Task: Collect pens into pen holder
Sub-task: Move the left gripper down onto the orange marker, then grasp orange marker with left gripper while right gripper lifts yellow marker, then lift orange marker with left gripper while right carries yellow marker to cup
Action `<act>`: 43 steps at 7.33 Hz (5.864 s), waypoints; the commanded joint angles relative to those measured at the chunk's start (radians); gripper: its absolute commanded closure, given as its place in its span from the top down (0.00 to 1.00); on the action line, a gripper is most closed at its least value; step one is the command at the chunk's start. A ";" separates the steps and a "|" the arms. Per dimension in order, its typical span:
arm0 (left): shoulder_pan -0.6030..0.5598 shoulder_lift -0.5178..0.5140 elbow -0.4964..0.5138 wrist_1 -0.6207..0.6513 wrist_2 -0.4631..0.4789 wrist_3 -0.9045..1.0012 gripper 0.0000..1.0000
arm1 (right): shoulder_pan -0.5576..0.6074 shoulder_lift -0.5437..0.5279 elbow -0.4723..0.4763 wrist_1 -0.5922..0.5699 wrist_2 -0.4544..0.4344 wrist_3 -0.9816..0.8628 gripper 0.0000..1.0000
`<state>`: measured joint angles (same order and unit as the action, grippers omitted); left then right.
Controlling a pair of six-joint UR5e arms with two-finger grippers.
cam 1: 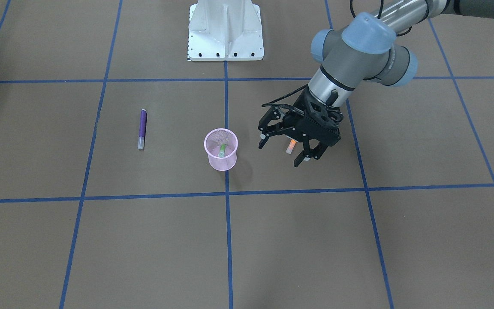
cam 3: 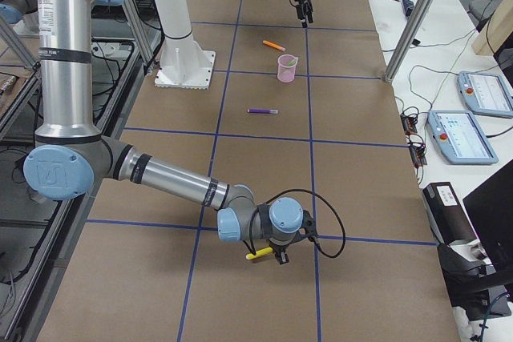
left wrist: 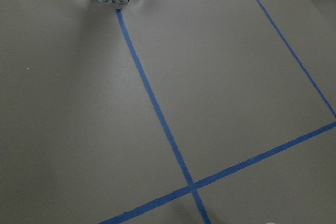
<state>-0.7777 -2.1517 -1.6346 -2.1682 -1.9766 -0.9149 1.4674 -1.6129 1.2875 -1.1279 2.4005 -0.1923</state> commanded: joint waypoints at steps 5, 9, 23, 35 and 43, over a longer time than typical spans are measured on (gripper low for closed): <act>0.069 0.136 -0.013 0.168 -0.033 0.194 0.99 | 0.131 0.053 0.271 0.006 0.118 0.136 0.00; 0.155 0.115 -0.005 0.251 -0.030 0.246 0.98 | 0.131 0.131 0.286 0.054 0.215 0.137 0.00; 0.184 0.075 0.051 0.318 -0.030 0.249 0.63 | -0.140 0.223 0.343 0.560 -0.052 0.861 0.00; 0.081 0.073 -0.091 0.406 -0.041 0.248 0.00 | -0.490 0.273 0.538 0.559 -0.485 1.108 0.00; -0.035 0.079 -0.206 0.370 0.113 0.246 0.00 | -0.986 0.464 0.471 0.520 -1.107 1.087 0.00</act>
<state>-0.7947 -2.0713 -1.8372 -1.7899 -1.8662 -0.6676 0.5129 -1.1611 1.7854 -0.6023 1.3277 0.9071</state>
